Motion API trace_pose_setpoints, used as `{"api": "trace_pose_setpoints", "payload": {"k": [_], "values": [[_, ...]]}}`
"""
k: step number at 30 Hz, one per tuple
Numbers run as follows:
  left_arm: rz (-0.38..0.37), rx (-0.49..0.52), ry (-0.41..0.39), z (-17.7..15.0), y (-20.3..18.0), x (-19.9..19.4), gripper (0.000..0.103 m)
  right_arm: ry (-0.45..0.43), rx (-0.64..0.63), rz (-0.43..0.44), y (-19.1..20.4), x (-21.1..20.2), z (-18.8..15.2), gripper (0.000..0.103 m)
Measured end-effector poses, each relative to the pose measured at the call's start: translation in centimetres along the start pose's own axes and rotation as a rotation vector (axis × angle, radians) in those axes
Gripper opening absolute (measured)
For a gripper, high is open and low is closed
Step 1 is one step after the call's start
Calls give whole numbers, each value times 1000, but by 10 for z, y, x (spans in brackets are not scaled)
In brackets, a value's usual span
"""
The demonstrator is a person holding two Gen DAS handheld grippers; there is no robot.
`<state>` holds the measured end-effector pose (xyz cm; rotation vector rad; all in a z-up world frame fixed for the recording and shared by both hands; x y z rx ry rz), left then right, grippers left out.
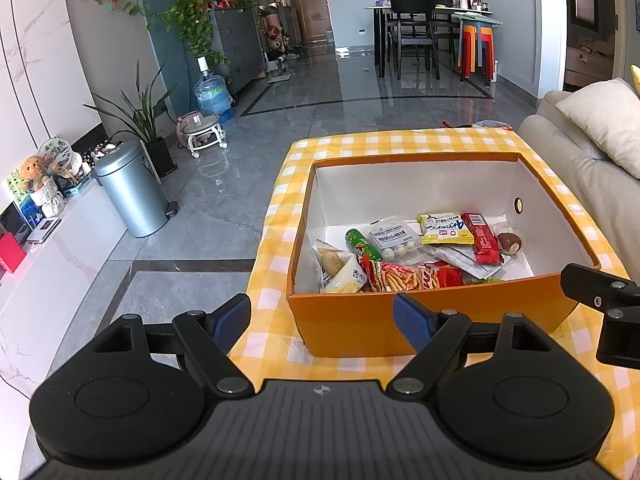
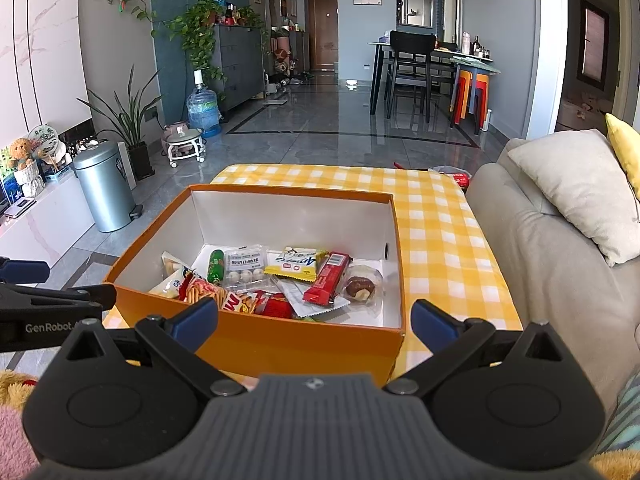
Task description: Organize snacks
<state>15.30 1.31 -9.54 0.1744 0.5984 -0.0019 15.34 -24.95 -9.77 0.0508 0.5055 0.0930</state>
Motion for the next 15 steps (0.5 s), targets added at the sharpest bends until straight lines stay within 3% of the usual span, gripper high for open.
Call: {"api": "trace_pose_setpoints", "payload": {"k": [15], "values": [[2, 1, -11, 3, 3, -7, 94, -1, -3, 2, 0, -1, -3, 99]]}}
Point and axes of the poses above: each gripper's, at about its wrist camera, not at the fingertips, and x roughly the way its jaws point, y to its left, z to its top, the point moved 5 cm from there along x, roughly the way its jaws point, and after that the axes turned 8 degrees about -y, right-handed, at the moved point
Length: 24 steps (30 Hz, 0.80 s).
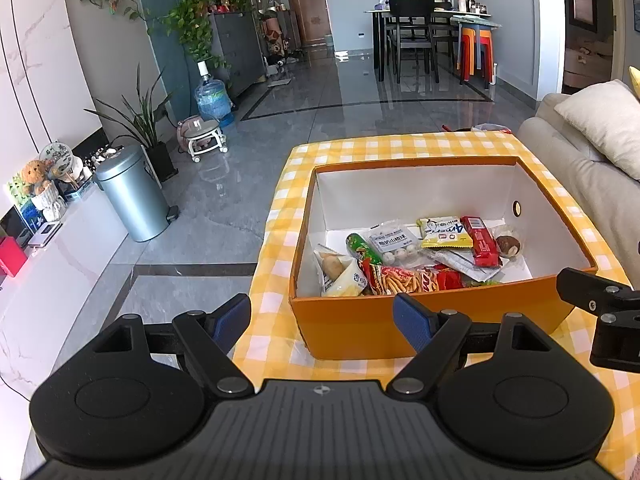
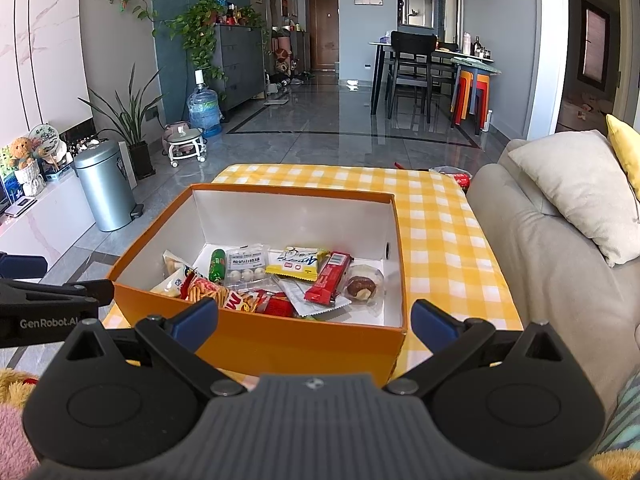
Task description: Organize snacks
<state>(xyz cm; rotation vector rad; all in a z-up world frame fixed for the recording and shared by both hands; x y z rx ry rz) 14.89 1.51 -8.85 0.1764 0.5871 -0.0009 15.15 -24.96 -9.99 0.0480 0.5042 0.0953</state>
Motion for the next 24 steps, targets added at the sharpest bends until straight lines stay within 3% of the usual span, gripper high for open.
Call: {"api": "trace_pose_setpoints", "payload": {"k": [24], "values": [[-1, -1, -1, 0, 0, -1, 94, 7, -6, -1, 0, -3, -2, 99]]}}
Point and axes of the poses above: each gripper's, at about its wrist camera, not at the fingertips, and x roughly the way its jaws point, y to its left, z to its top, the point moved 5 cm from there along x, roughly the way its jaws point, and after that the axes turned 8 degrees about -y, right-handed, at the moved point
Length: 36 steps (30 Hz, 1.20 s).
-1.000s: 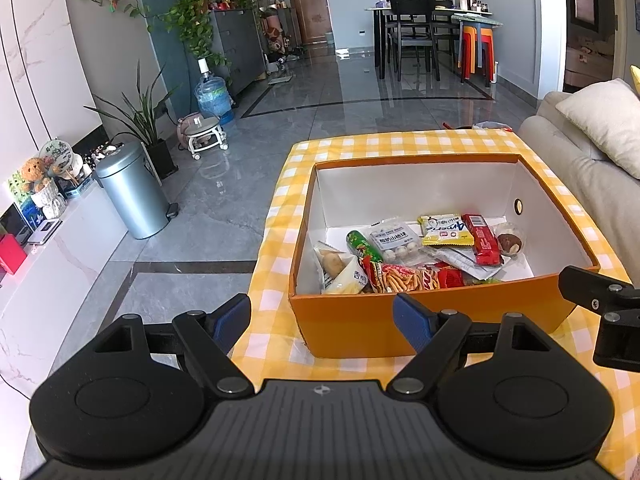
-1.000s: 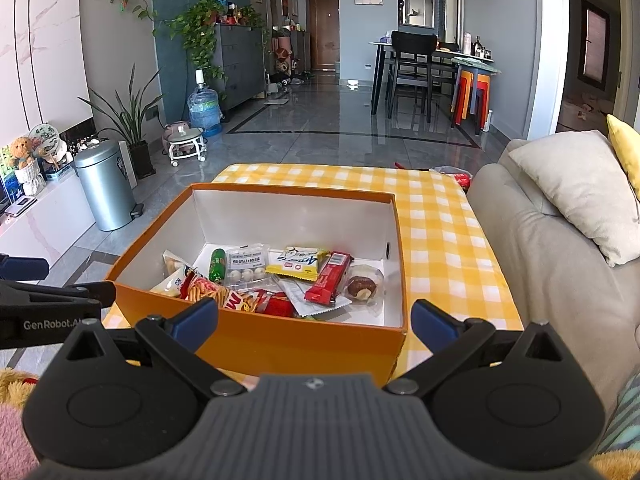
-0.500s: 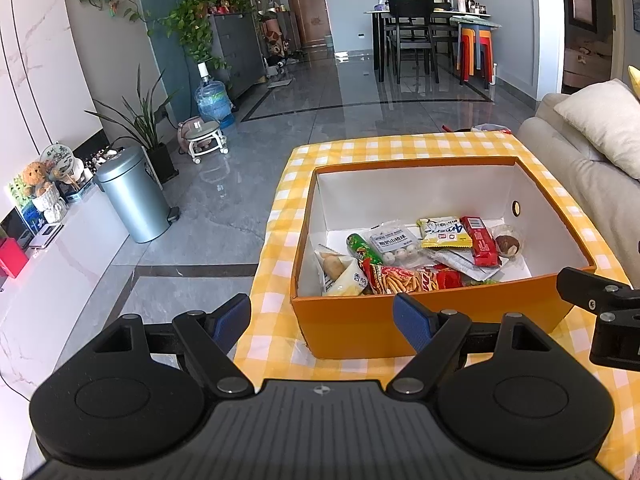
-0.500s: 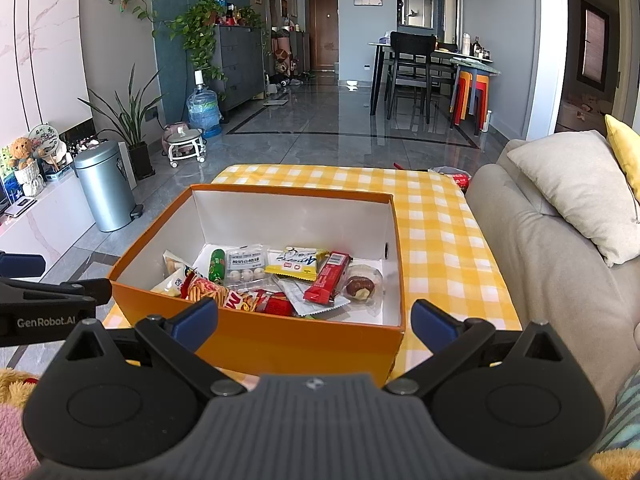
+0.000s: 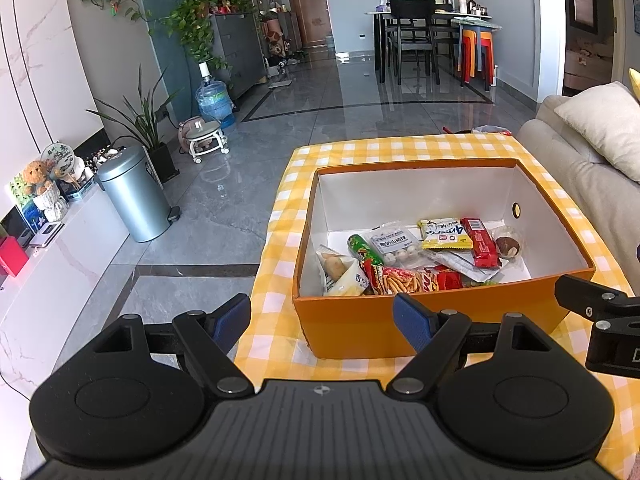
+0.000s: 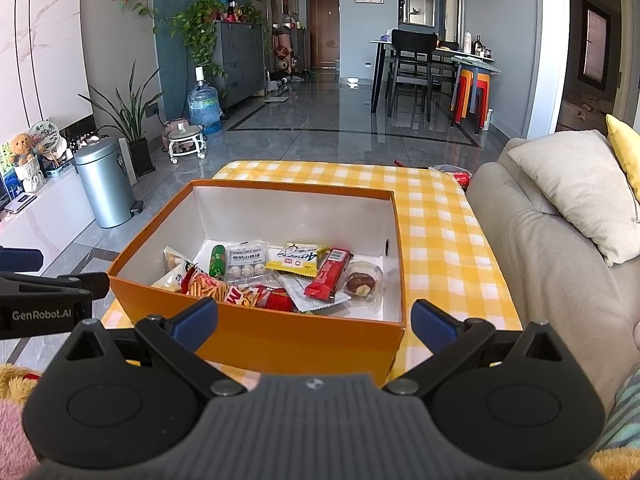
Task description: Organize snacks
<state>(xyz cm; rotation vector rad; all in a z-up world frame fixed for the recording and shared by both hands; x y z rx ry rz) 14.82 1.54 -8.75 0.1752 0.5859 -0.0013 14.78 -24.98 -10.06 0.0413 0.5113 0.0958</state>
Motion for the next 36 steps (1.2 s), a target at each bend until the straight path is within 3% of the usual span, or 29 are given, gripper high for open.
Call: {"api": "trace_pose_setpoints", "payload": {"k": [36], "values": [[-15, -10, -27, 8, -2, -18, 94, 29, 2, -6, -1, -1, -3, 99]]}}
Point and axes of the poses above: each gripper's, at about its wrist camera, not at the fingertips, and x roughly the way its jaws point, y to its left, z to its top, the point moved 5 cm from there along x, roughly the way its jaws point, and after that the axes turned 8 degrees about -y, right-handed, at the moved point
